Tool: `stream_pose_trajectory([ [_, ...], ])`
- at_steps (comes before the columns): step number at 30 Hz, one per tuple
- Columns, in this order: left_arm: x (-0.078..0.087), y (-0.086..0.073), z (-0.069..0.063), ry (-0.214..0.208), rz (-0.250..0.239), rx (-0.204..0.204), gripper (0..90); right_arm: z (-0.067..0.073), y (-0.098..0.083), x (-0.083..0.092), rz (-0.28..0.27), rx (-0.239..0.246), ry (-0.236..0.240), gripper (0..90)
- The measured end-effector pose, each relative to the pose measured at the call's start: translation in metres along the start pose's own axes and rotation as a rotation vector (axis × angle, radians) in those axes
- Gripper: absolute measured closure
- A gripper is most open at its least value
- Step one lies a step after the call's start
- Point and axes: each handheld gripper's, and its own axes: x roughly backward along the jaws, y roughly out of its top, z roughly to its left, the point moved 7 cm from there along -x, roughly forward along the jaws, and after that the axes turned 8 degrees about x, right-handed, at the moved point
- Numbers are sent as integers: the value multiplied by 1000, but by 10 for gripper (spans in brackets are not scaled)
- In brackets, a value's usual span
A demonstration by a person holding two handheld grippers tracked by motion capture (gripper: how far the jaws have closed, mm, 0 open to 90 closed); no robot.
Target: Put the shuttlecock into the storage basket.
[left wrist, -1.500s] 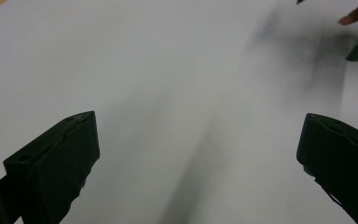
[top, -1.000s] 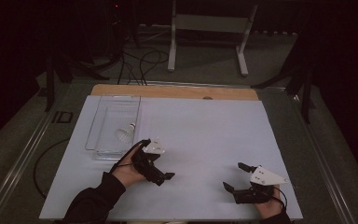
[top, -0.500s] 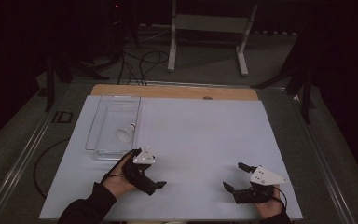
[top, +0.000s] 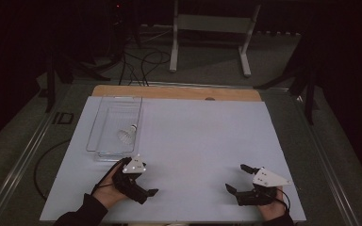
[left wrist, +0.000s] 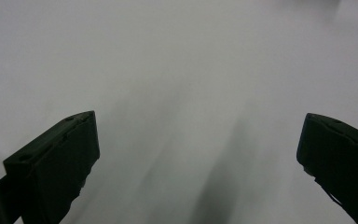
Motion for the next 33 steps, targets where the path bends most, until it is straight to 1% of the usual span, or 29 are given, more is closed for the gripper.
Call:
stream_pose_trajectory([
  [3, 4, -3, 1, 9, -14, -2, 0, 0, 0, 0, 1, 0, -1, 91],
  [4, 5, -4, 1, 9, -19, 6, 0, 0, 0, 0, 2, 0, -1, 92],
  [6, 5, -7, 1, 17, -21, 6, 0, 0, 0, 0, 2, 0, -1, 92],
  [9, 6, -11, 1, 15, -25, 12, 0, 0, 0, 0, 3, -2, -1, 92],
  [11, 7, -14, 1, 29, -26, 9, 0, 0, 0, 0, 6, -3, -1, 91],
  [14, 9, -17, 2, 38, -45, 17, 0, 1, 0, 0, 4, 1, -1, 92],
  [16, 10, -20, 4, 53, -52, 24, 0, 1, 0, 0, 6, -2, 1, 92],
  [20, 12, -26, 5, 57, -62, 37, 0, 1, -1, 0, 9, -1, 2, 92],
  [22, 12, -29, 7, 62, -71, 52, 0, 1, -1, -1, 9, 3, 4, 92],
  [24, 12, -32, 9, 82, -81, 64, 0, 1, -1, -1, 10, 2, 5, 92],
  [25, 12, -34, 9, 89, -85, 62, 0, 1, -1, 0, 9, 3, 3, 92],
  [28, 12, -36, 9, 97, -112, 75, 0, 1, 0, 0, 6, 3, 2, 92],
  [29, 12, -36, 9, 97, -112, 75, 0, 1, 0, 0, 6, 3, 2, 92],
  [30, 13, -37, 11, 111, -123, 76, 0, 0, -1, 0, 8, 2, 2, 92],
  [31, 14, -37, 11, 115, -136, 80, 0, 1, -1, -1, 10, 4, 4, 92],
  [33, 15, -38, 13, 131, -146, 71, 0, 1, -1, -1, 10, 5, 5, 92],
])
